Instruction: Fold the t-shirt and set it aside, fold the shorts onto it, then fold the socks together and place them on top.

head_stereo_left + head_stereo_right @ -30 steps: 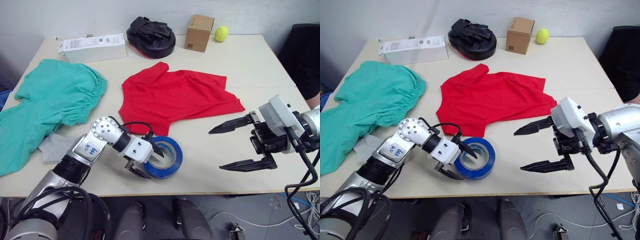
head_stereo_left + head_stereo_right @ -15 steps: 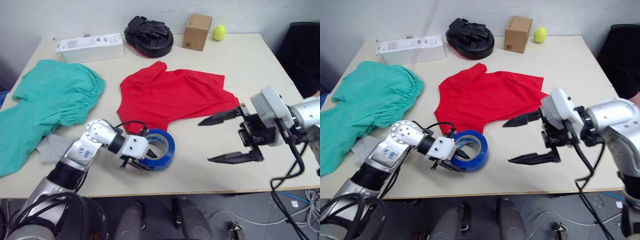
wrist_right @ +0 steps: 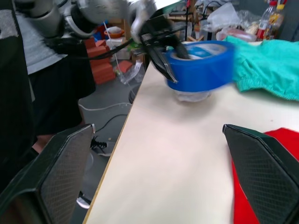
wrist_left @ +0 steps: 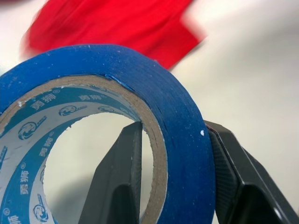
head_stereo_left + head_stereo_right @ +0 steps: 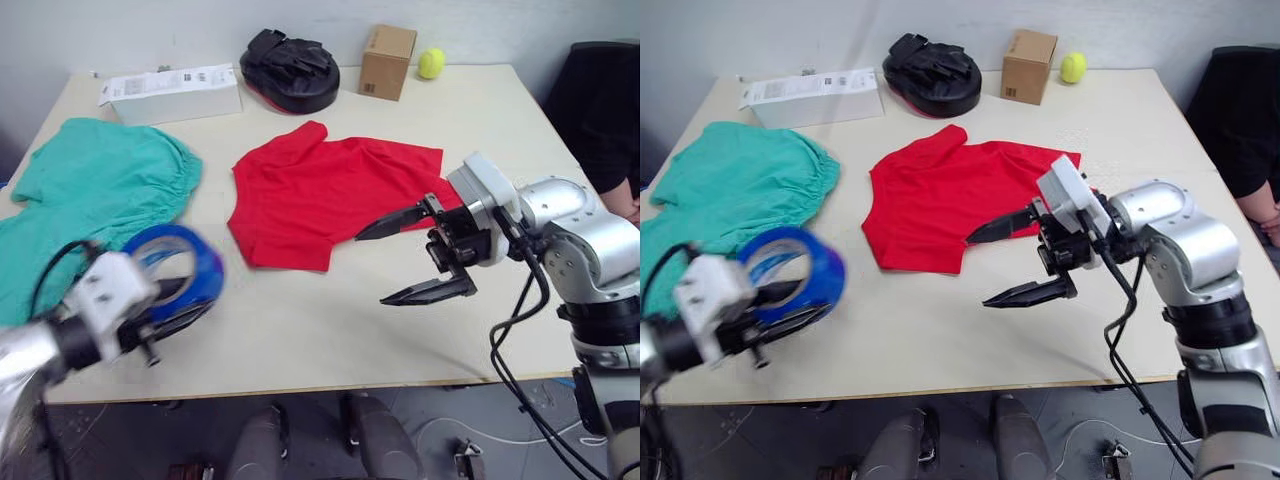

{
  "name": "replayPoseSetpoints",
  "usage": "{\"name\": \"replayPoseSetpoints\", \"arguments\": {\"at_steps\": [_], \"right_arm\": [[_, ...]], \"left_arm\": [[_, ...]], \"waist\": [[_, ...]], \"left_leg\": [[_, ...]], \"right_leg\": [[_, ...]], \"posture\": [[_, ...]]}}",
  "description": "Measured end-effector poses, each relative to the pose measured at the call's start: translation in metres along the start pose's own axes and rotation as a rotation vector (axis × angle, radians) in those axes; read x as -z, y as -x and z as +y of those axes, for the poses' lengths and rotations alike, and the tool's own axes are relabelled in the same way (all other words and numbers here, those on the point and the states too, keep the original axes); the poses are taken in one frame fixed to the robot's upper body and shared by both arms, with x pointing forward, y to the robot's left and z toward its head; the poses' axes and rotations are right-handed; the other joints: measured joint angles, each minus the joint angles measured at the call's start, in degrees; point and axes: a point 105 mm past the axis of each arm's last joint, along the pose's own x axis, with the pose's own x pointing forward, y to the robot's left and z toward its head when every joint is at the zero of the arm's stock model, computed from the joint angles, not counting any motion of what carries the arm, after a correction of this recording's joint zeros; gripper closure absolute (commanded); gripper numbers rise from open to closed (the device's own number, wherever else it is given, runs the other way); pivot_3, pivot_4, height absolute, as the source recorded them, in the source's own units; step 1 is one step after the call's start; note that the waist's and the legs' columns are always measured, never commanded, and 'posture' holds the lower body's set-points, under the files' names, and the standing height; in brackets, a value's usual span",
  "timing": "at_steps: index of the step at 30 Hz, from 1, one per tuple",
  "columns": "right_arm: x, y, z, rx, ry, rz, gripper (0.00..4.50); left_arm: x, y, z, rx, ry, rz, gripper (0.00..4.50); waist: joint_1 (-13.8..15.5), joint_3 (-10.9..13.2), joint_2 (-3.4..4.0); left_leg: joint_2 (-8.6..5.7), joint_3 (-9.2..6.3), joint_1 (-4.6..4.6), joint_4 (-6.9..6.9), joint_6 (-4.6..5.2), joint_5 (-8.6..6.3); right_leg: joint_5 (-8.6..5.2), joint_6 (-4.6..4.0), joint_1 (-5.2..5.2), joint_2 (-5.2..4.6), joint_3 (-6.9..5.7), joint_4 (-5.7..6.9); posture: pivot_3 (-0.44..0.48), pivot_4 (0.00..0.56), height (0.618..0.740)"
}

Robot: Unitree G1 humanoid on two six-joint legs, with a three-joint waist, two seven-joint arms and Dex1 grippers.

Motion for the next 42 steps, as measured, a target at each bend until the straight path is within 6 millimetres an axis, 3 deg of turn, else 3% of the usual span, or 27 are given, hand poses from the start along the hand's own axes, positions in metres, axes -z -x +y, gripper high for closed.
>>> {"name": "replayPoseSetpoints", "arguments": {"at_steps": [4,5,6,9,15,20,29,33,36,39,42], "right_arm": [[0.000,-0.002,-0.006,-0.012,0.009,-0.007,0.00],[0.000,-0.003,-0.008,-0.014,0.012,-0.008,0.00],[0.000,-0.003,-0.009,-0.015,0.013,-0.013,0.00],[0.002,-0.003,-0.010,-0.012,0.008,-0.012,0.00],[0.003,-0.006,-0.011,-0.017,0.017,-0.014,0.00],[0.002,-0.006,-0.010,-0.012,0.020,-0.014,0.00],[0.007,-0.005,-0.006,0.016,-0.004,-0.004,0.00],[0.005,-0.006,-0.005,0.012,-0.006,-0.006,0.00],[0.004,-0.006,-0.004,0.008,-0.002,-0.012,0.00],[0.002,-0.007,-0.004,0.005,0.005,-0.020,0.00],[0.002,-0.008,-0.004,0.004,0.007,-0.027,0.00]], "left_arm": [[0.035,0.038,0.019,-0.221,0.130,0.099,3.06],[0.041,0.045,0.024,-0.260,0.160,0.112,3.06],[0.047,0.050,0.028,-0.298,0.189,0.115,3.06],[0.060,0.059,0.046,-0.387,0.277,0.114,3.06],[0.066,0.051,0.064,-0.377,0.407,0.126,3.06],[0.083,0.041,0.073,-0.380,0.528,0.184,3.06],[0.073,0.010,0.117,-0.401,0.403,0.146,3.06],[0.063,0.008,0.121,-0.371,0.324,0.133,3.06],[0.068,0.016,0.118,-0.372,0.321,0.160,3.06],[0.080,0.031,0.105,-0.385,0.349,0.192,2.16],[0.077,0.048,0.091,-0.412,0.347,0.191,1.28]], "waist": [[0.77,-0.06,-0.20],[0.95,-0.07,-0.21],[1.07,-0.09,-0.23],[1.40,-0.16,-0.38],[1.28,-0.32,-0.64],[0.72,-0.35,-0.68],[0.40,-0.35,-0.68],[-0.16,-0.38,-0.73],[-0.30,-0.38,-0.73],[-0.58,-0.38,-0.72],[-0.30,-0.38,-0.72]], "left_leg": [[0.00,-0.12,0.00,0.00,-0.05,-0.01],[0.00,-0.12,0.00,0.00,-0.11,-0.04],[-0.01,-0.09,0.00,0.00,-0.18,-0.09],[-0.04,-0.10,-0.05,-0.03,-0.34,-0.18],[-0.01,-0.13,-0.09,-0.22,-0.45,-0.25],[0.09,-0.15,-0.09,-0.58,-0.40,-0.22],[0.19,-0.28,-0.10,-1.08,-0.62,0.00],[0.22,-0.12,-0.12,-1.14,-0.61,-0.14],[0.38,-0.02,-0.17,-1.16,-0.68,-0.26],[0.54,0.01,-0.27,-1.13,-0.73,-0.38],[0.59,-0.02,-0.34,-1.02,-0.76,-0.41]], "right_leg": [[-0.12,-0.22,0.08,-0.10,-0.19,-0.07],[-0.36,-0.66,0.09,-0.20,-0.27,-0.13],[-0.63,-1.16,0.10,-0.24,-0.27,-0.15],[-0.63,-1.17,0.14,-0.33,-0.29,-0.22],[-0.54,-1.02,0.05,-0.36,-0.41,-0.22],[-0.33,-0.63,-0.08,-0.37,-0.79,-0.29],[-0.43,-0.83,-0.16,-0.35,-1.13,-0.47],[-0.43,-0.82,-0.20,-0.40,-1.22,-0.62],[-0.43,-0.83,-0.28,-0.38,-1.49,-0.64],[-0.46,-0.87,-0.33,-0.38,-1.96,-0.62],[-0.51,-0.95,-0.37,-0.45,-2.34,-0.68]], "posture": [[0.000,0.150,0.740],[0.000,0.150,0.740],[0.000,0.150,0.740],[0.000,0.150,0.740],[0.000,0.150,0.740],[0.000,0.150,0.740],[0.000,0.150,0.740],[0.000,0.150,0.740],[0.000,0.150,0.740],[0.000,0.150,0.740],[0.000,0.150,0.740]]}}
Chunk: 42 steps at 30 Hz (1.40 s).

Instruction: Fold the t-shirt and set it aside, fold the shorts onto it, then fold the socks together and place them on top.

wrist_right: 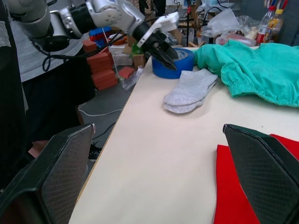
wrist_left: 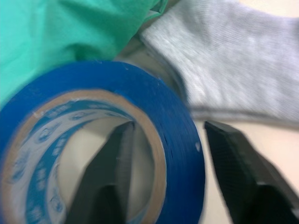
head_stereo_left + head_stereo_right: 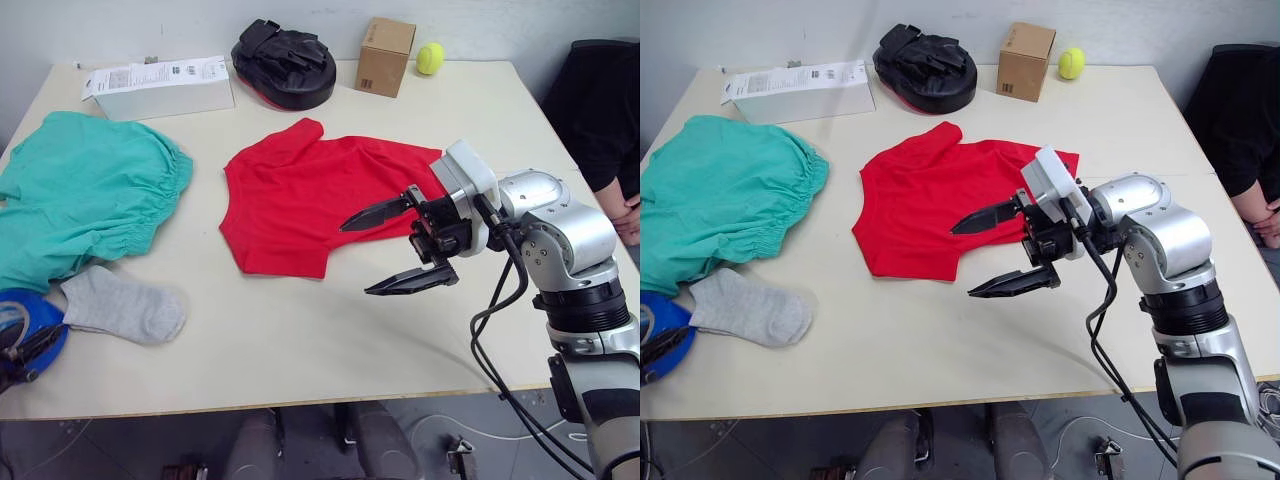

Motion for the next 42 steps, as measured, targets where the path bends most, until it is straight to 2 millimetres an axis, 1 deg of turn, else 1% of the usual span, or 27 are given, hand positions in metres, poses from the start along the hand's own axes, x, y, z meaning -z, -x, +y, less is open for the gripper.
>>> {"name": "replayPoseSetpoints", "arguments": {"at_steps": [2,5,7,10,11,15,17,19,22,23,25,27,29,31,34,35,37,39,42], "right_arm": [[0.000,-0.001,0.000,-0.004,0.001,-0.009,0.00],[0.001,-0.002,-0.002,-0.006,-0.006,-0.024,0.00],[0.002,-0.002,-0.003,-0.007,-0.005,-0.030,0.00],[0.003,-0.002,-0.004,-0.007,-0.007,-0.035,0.00],[0.002,-0.002,-0.004,-0.008,-0.004,-0.034,0.00],[0.001,-0.002,-0.005,-0.007,0.000,-0.030,0.00],[0.003,0.000,-0.005,0.006,-0.005,-0.019,0.00],[0.004,0.004,-0.006,0.031,-0.008,-0.018,0.00],[0.008,0.009,-0.007,0.082,-0.008,-0.002,0.00],[0.010,0.011,-0.007,0.096,-0.006,0.007,0.00],[0.019,0.020,-0.008,0.153,-0.002,0.053,0.00],[0.027,0.026,-0.007,0.191,-0.007,0.083,0.00],[0.030,0.031,-0.007,0.227,-0.010,0.097,0.00],[0.033,0.043,-0.008,0.286,-0.004,0.130,0.00],[0.038,0.051,-0.007,0.338,0.007,0.163,0.00],[0.042,0.058,-0.005,0.366,0.004,0.185,0.00],[0.047,0.061,-0.005,0.392,-0.003,0.199,0.00],[0.048,0.065,-0.004,0.416,-0.009,0.205,0.00],[0.049,0.069,-0.003,0.453,-0.013,0.206,0.00]], "left_arm": [[0.000,0.011,-0.004,-0.013,0.004,-0.010,0.68],[0.003,0.015,-0.006,-0.020,0.008,-0.007,0.68],[0.003,0.014,-0.004,-0.034,0.010,-0.008,0.68],[-0.002,0.010,0.000,-0.046,0.021,-0.031,0.11],[-0.006,0.010,0.000,-0.041,0.017,-0.043,0.01],[-0.029,0.018,0.000,-0.007,0.000,-0.108,0.01],[-0.043,0.022,-0.006,0.047,-0.019,-0.152,0.01],[-0.061,0.022,-0.021,0.142,-0.056,-0.207,0.01],[-0.097,0.022,-0.049,0.299,-0.165,-0.296,0.01],[-0.103,0.021,-0.058,0.339,-0.200,-0.308,0.01],[-0.112,0.010,-0.087,0.475,-0.323,-0.286,0.01],[-0.111,-0.002,-0.117,0.607,-0.461,-0.249,0.01],[-0.109,-0.014,-0.136,0.687,-0.573,-0.226,0.01],[-0.111,-0.037,-0.153,0.751,-0.719,-0.226,0.01],[-0.110,-0.064,-0.163,0.785,-0.837,-0.228,0.01],[-0.112,-0.078,-0.170,0.800,-0.873,-0.248,0.01],[-0.112,-0.097,-0.178,0.814,-0.920,-0.262,0.01],[-0.108,-0.113,-0.186,0.840,-0.982,-0.255,0.01],[-0.107,-0.127,-0.196,0.868,-1.047,-0.267,0.01]], "waist": [[0.34,0.01,0.03],[0.65,0.03,0.08],[0.74,0.03,0.08],[0.69,0.02,0.09],[0.67,0.02,0.09],[0.63,0.01,0.08],[0.59,0.01,0.09],[0.60,0.02,0.10],[0.87,0.02,0.11],[0.82,0.01,0.14],[0.95,0.01,0.17],[0.94,0.03,0.22],[0.86,0.05,0.30],[1.03,0.06,0.43],[0.72,0.05,0.48],[1.14,0.06,0.53],[1.56,0.07,0.52],[1.74,0.07,0.52],[2.15,0.07,0.52]], "left_leg": [[0.02,-0.02,0.03,0.05,0.00,0.02],[0.07,-0.08,0.42,0.04,-0.08,0.10],[0.08,-0.08,0.42,0.02,-0.21,0.15],[0.04,-0.06,0.41,0.06,-0.26,0.20],[0.02,-0.05,0.42,0.06,-0.24,0.21],[0.01,-0.05,0.40,0.01,-0.09,0.30],[0.01,-0.04,0.37,-0.02,-0.10,0.30],[0.03,-0.04,0.36,-0.03,-0.12,0.30],[0.02,-0.06,0.36,-0.01,-0.17,0.34],[0.00,-0.03,0.37,-0.01,-0.16,0.35],[-0.05,-0.02,0.38,-0.02,-0.12,0.38],[-0.08,0.03,0.38,-0.03,-0.11,0.40],[-0.09,0.08,0.37,-0.05,-0.09,0.41],[-0.09,0.11,0.37,-0.06,-0.10,0.46],[0.02,0.31,0.36,-0.02,-0.08,0.47],[0.03,0.35,0.37,0.04,-0.07,0.48],[0.16,0.44,0.33,0.23,-0.07,0.48],[0.19,0.54,0.35,0.39,-0.06,0.48],[0.22,0.54,0.33,0.73,-0.04,0.48]], "right_leg": [[-0.04,-0.07,0.02,-0.01,-0.08,0.06],[-0.10,-0.23,0.38,-0.02,-0.22,0.13],[-0.09,-0.29,0.41,-0.12,-0.33,0.18],[-0.09,-0.30,0.40,-0.23,-0.37,0.33],[-0.09,-0.30,0.40,-0.25,-0.36,0.35],[-0.09,-0.31,0.36,-0.28,-0.40,0.34],[-0.10,-0.32,0.31,-0.28,-0.42,0.32],[-0.11,-0.34,0.31,-0.27,-0.45,0.33],[-0.11,-0.34,0.34,-0.29,-0.50,0.35],[-0.11,-0.34,0.37,-0.31,-0.48,0.35],[-0.11,-0.34,0.38,-0.35,-0.49,0.36],[-0.11,-0.34,0.37,-0.38,-0.46,0.37],[-0.11,-0.33,0.34,-0.37,-0.44,0.39],[-0.10,-0.33,0.32,-0.31,-0.44,0.43],[-0.09,-0.30,0.23,-0.11,-0.32,0.60],[-0.08,-0.29,0.24,0.00,-0.32,0.62],[-0.07,-0.25,0.18,0.22,-0.22,0.83],[-0.07,-0.25,0.13,0.27,-0.13,1.01],[-0.06,-0.24,0.13,0.29,-0.14,1.24]], "posture": [[0.000,0.150,0.740],[0.000,0.150,0.740],[0.000,0.150,0.740],[0.000,0.150,0.740],[0.000,0.150,0.740],[0.000,0.150,0.740],[0.000,0.150,0.740],[0.000,0.150,0.740],[0.000,0.150,0.740],[0.000,0.150,0.740],[0.000,0.150,0.740],[0.000,0.150,0.740],[0.000,0.150,0.740],[0.000,0.150,0.740],[0.000,0.150,0.740],[0.000,0.150,0.740],[0.000,0.150,0.740],[0.000,0.150,0.740],[0.000,0.150,0.740]]}}
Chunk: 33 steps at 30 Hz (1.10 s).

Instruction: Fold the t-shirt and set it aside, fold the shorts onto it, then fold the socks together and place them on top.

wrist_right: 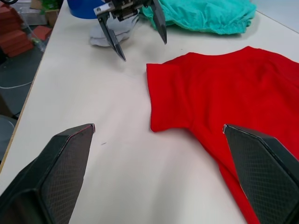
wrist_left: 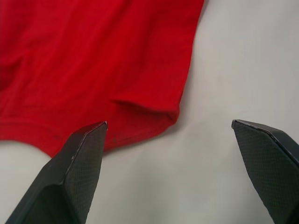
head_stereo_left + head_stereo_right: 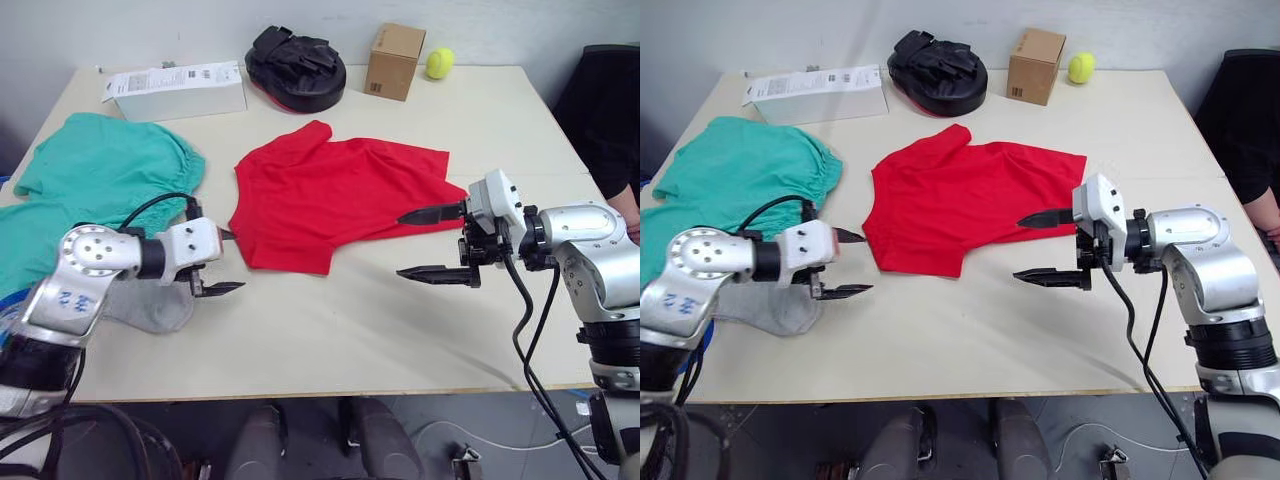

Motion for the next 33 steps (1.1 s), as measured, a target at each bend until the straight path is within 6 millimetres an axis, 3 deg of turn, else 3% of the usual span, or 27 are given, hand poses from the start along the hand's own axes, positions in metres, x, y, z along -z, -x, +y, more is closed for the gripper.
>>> {"name": "replayPoseSetpoints", "arguments": {"at_steps": [3,10,20,23,28,33], "right_arm": [[0.000,0.000,0.001,0.019,-0.003,0.003,0.00],[0.002,0.002,0.001,0.051,-0.024,0.000,0.00],[-0.002,0.004,-0.002,0.075,-0.016,-0.010,0.00],[-0.002,0.005,-0.002,0.079,-0.018,-0.009,0.00],[-0.002,0.004,-0.002,0.084,-0.025,-0.009,0.00],[-0.001,0.004,-0.003,0.087,-0.034,-0.008,0.00]], "left_arm": [[-0.004,-0.013,0.003,0.034,-0.054,-0.019,0.01],[-0.001,-0.026,0.008,0.060,-0.149,-0.020,2.16],[0.005,-0.037,0.011,0.080,-0.172,-0.002,2.16],[0.002,-0.042,0.014,0.075,-0.175,-0.011,2.75],[0.000,-0.046,0.018,0.072,-0.169,-0.021,4.34],[0.000,-0.045,0.017,0.087,-0.147,-0.028,4.48]], "waist": [[0.01,0.00,0.00],[0.00,0.00,0.00],[0.10,0.01,0.00],[0.09,0.01,0.00],[-0.02,0.00,0.00],[0.03,0.01,0.00]], "left_leg": [[-0.01,0.00,0.00,0.33,0.07,-0.04],[-0.06,0.09,0.09,0.51,0.21,0.06],[-0.08,0.08,0.05,0.52,0.21,0.06],[-0.08,0.08,0.04,0.54,0.21,0.06],[-0.06,0.08,0.05,0.50,0.21,0.06],[-0.06,0.08,0.05,0.52,0.21,0.06]], "right_leg": [[0.04,0.09,0.06,-0.03,0.06,0.21],[0.15,0.21,0.09,-0.06,0.21,0.41],[0.17,0.24,0.08,-0.08,0.18,0.39],[0.17,0.24,0.08,-0.07,0.17,0.40],[0.17,0.24,0.07,-0.04,0.18,0.41],[0.17,0.24,0.08,-0.06,0.17,0.41]], "posture": [[0.000,0.150,0.740],[0.000,0.150,0.740],[0.000,0.150,0.740],[0.000,0.150,0.740],[0.000,0.150,0.740],[0.000,0.150,0.740]]}}
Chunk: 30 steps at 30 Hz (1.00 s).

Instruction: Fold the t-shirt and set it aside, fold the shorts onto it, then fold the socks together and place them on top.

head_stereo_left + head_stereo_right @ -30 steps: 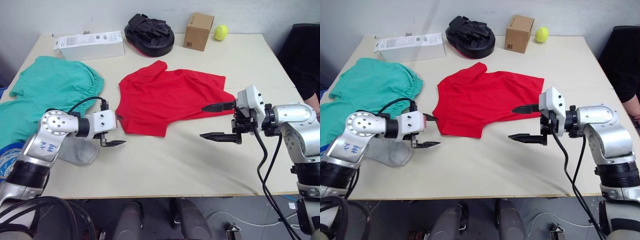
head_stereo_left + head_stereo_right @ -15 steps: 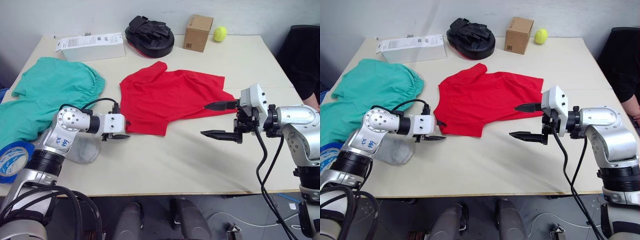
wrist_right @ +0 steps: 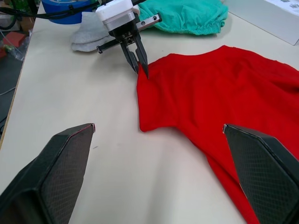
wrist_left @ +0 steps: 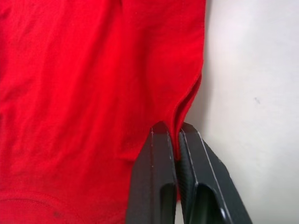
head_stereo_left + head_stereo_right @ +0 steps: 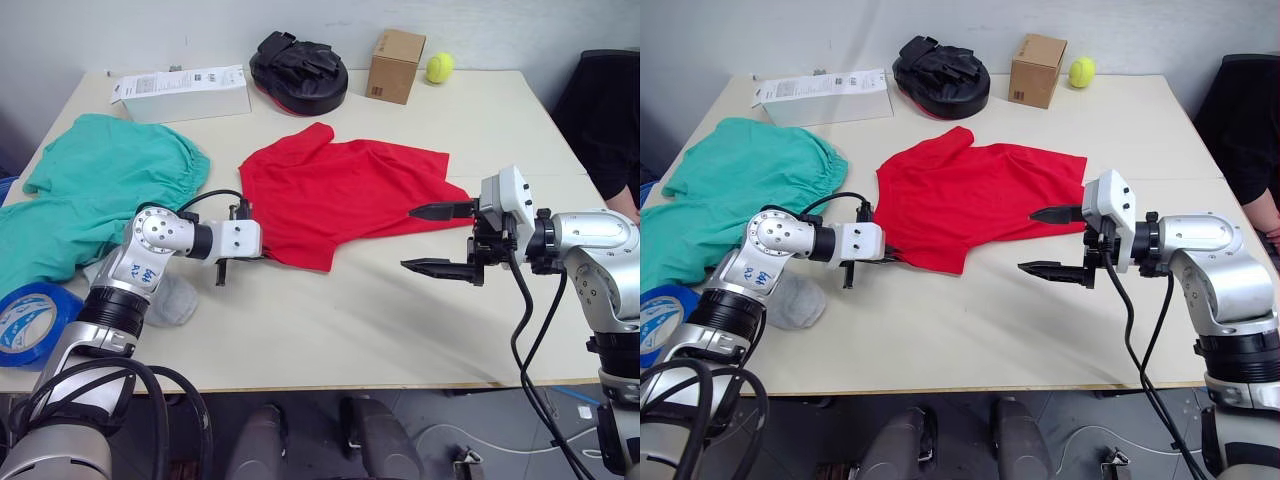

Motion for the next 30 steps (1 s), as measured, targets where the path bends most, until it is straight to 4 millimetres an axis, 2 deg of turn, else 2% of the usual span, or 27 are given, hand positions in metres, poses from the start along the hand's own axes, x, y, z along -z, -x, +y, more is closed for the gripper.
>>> {"name": "replayPoseSetpoints", "arguments": {"at_steps": [5,10,14,18,23,27,30], "right_arm": [[0.010,0.005,-0.004,0.030,0.005,0.038,0.00],[0.038,0.017,-0.027,0.099,0.046,0.177,0.00],[0.058,0.025,-0.051,0.142,0.090,0.300,0.00],[0.053,0.022,-0.068,0.154,0.127,0.304,0.00],[0.049,0.013,-0.061,0.093,0.128,0.263,0.00],[0.036,0.003,-0.033,-0.034,0.106,0.174,0.00],[0.022,-0.003,-0.010,-0.131,0.079,0.109,0.00]], "left_arm": [[-0.007,0.006,-0.002,0.004,0.096,-0.064,4.48],[-0.024,0.020,-0.005,-0.003,0.223,-0.152,4.48],[-0.028,0.026,-0.012,-0.007,0.272,-0.161,4.48],[-0.028,0.023,-0.020,-0.004,0.310,-0.163,4.48],[-0.023,0.018,-0.025,-0.012,0.277,-0.128,4.48],[-0.022,0.018,-0.027,-0.006,0.270,-0.124,3.47],[-0.021,0.021,-0.026,-0.009,0.265,-0.114,2.49]], "waist": [[-0.01,0.00,0.00],[-0.21,0.00,0.00],[-0.36,0.01,0.01],[-0.41,0.02,0.03],[-0.10,0.02,0.03],[-0.01,0.02,0.03],[0.00,0.02,0.03]], "left_leg": [[0.00,0.00,-0.01,0.00,0.00,0.00],[-0.01,0.03,0.03,0.00,0.00,0.00],[0.00,0.12,0.10,-0.02,0.01,0.01],[0.01,0.13,0.11,-0.04,-0.01,0.02],[0.00,0.13,0.08,-0.07,-0.01,0.02],[0.02,0.07,0.05,-0.07,-0.01,0.01],[0.01,0.05,0.05,-0.04,-0.02,0.01]], "right_leg": [[0.00,0.00,0.00,0.00,0.00,-0.01],[0.00,0.00,0.00,0.02,0.06,0.01],[0.00,0.00,-0.01,0.09,0.16,0.06],[0.00,0.00,-0.02,0.10,0.19,0.07],[0.00,0.00,-0.02,0.03,0.19,0.03],[0.00,0.00,-0.01,0.02,0.14,0.02],[0.00,0.00,0.00,-0.01,0.13,0.04]], "posture": [[0.000,0.150,0.740],[0.000,0.150,0.740],[0.000,0.150,0.740],[0.000,0.150,0.740],[0.000,0.150,0.740],[0.000,0.150,0.740],[0.000,0.150,0.740]]}}
